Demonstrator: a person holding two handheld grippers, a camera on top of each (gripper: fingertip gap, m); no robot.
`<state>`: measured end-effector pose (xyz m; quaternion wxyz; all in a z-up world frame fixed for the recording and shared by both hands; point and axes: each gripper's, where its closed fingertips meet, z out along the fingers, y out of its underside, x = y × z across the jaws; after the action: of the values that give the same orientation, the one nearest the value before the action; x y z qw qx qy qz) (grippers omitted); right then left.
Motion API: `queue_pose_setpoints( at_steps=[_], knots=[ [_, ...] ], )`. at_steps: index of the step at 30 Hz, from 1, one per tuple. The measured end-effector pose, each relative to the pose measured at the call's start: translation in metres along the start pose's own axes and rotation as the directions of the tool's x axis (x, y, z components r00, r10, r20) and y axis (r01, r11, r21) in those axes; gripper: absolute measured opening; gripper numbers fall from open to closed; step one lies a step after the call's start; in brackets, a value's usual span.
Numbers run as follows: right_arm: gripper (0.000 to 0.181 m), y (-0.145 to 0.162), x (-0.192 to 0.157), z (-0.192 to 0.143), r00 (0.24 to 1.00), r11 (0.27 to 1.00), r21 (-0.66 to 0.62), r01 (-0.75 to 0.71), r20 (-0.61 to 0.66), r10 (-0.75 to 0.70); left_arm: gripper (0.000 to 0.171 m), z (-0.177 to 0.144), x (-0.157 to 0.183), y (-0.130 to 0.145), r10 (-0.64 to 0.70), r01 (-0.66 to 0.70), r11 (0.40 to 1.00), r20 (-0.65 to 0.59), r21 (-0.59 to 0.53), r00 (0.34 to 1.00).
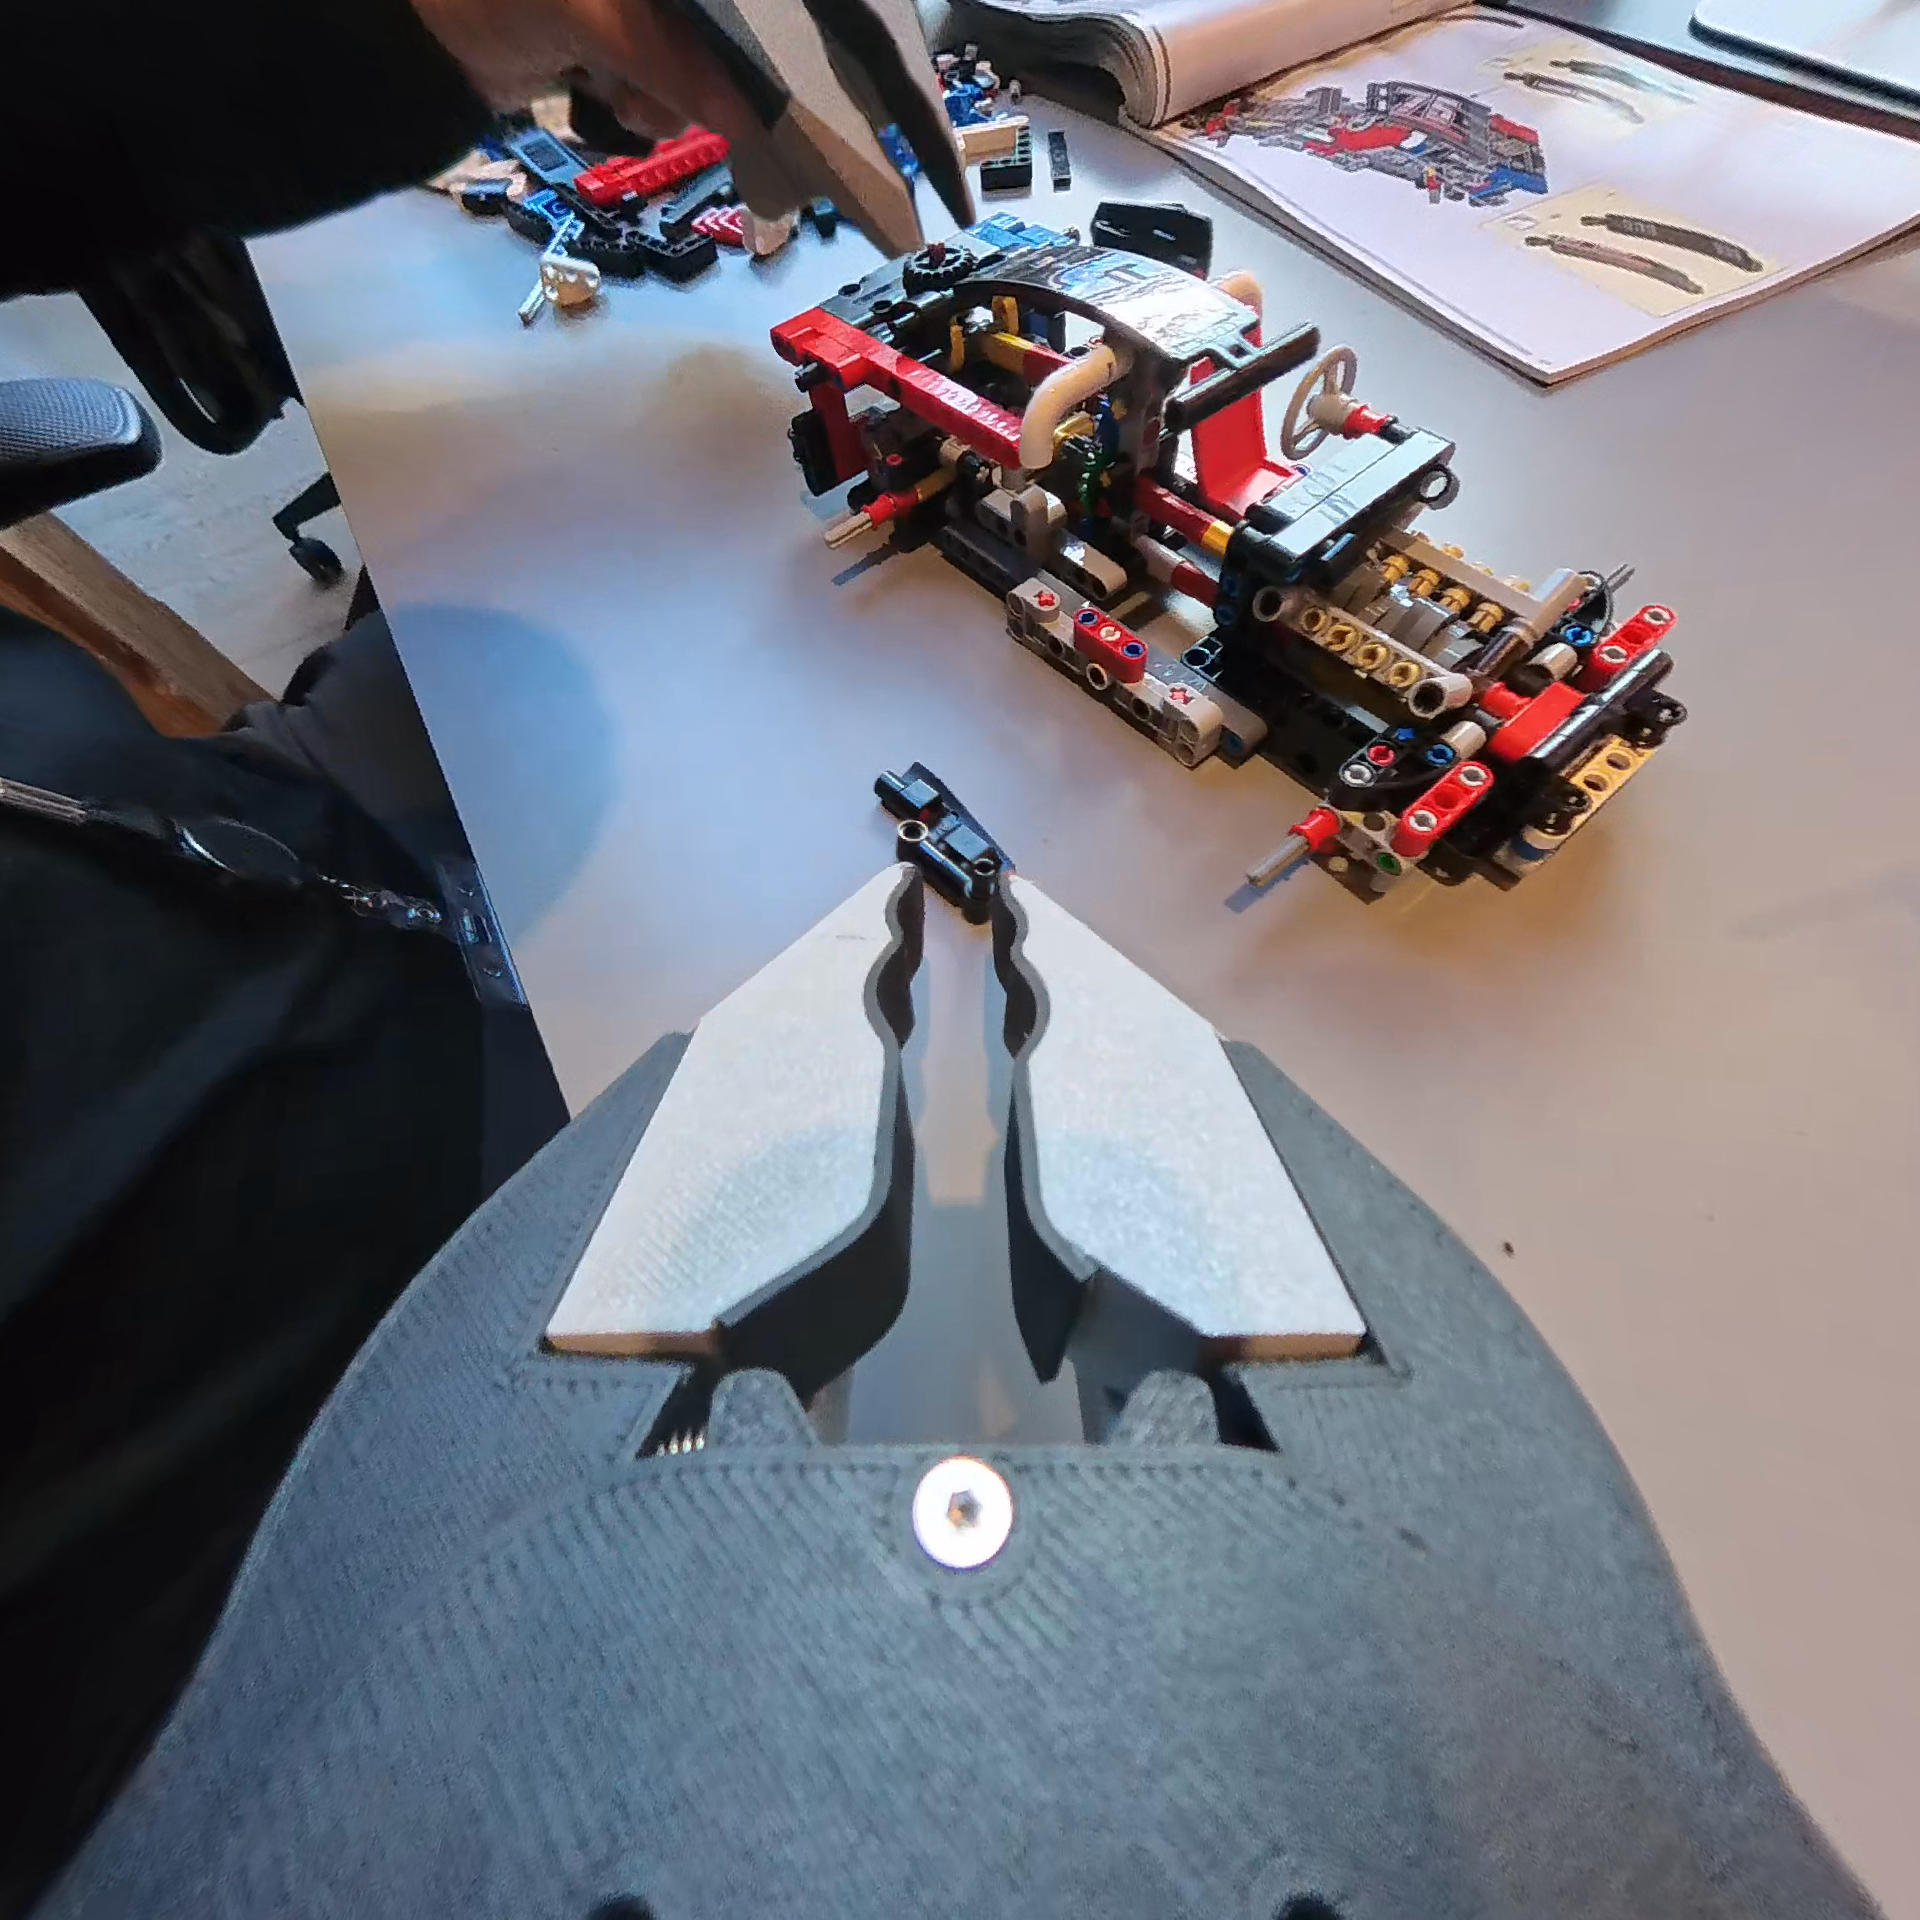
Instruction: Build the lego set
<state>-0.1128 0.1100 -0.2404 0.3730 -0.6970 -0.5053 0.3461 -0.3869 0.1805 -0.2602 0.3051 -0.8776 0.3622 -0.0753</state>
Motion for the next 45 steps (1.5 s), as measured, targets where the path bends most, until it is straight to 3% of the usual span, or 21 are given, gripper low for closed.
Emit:
queue_pose_setpoints(
  at_steps=[7,11,14,18,21,25,30,38,45],
  knots=[
    [0.009,-0.001,-0.001,0.0,1.0,1.0,0.006,-0.014,0.008,0.014,0.026,0.014,-0.001,0.007,-0.008,0.007,1.0,-0.021,-0.027,1.0],
    [0.009,-0.003,-0.003,0.002,0.999,1.0,0.011,-0.023,0.022,0.022,0.013,0.015,0.006,0.005,-0.025,0.024,1.0,-0.061,-0.004,0.998],
    [0.009,-0.006,-0.007,0.005,0.999,1.0,0.016,-0.026,0.039,0.026,0.013,0.015,0.007,0.006,-0.027,0.028,1.0,-0.066,0.011,0.997],
    [0.009,-0.018,-0.016,0.009,0.996,0.998,0.038,-0.043,0.075,0.04,0.013,0.004,0.015,-0.001,0.06,-0.059,0.996,-0.006,0.072,0.998],
    [0.008,-0.04,-0.027,0.013,0.988,0.992,0.09,-0.09,0.136,0.078,0.013,-0.025,0.047,-0.031,0.196,-0.208,0.95,0.074,0.232,0.978],
    [0.007,-0.075,-0.047,0.027,0.958,0.976,0.145,-0.161,0.263,0.119,0.012,-0.061,0.112,-0.071,0.379,-0.417,0.819,0.174,0.394,0.909],
    [0.01,-0.102,-0.069,0.045,0.865,0.947,0.136,-0.29,0.46,0.199,0.013,-0.073,0.17,-0.094,0.446,-0.466,0.728,0.168,0.503,0.879],
    [0.011,-0.104,-0.083,0.053,0.716,0.887,0.06,-0.459,0.617,0.328,0.013,-0.068,0.198,-0.1,0.466,-0.489,0.659,0.199,0.571,0.862],
    [0.002,-0.1,-0.084,0.057,0.732,0.9,0.048,-0.433,0.601,0.32,0.012,-0.061,0.199,-0.098,0.456,-0.465,0.664,0.176,0.586,0.873]
  ],
)
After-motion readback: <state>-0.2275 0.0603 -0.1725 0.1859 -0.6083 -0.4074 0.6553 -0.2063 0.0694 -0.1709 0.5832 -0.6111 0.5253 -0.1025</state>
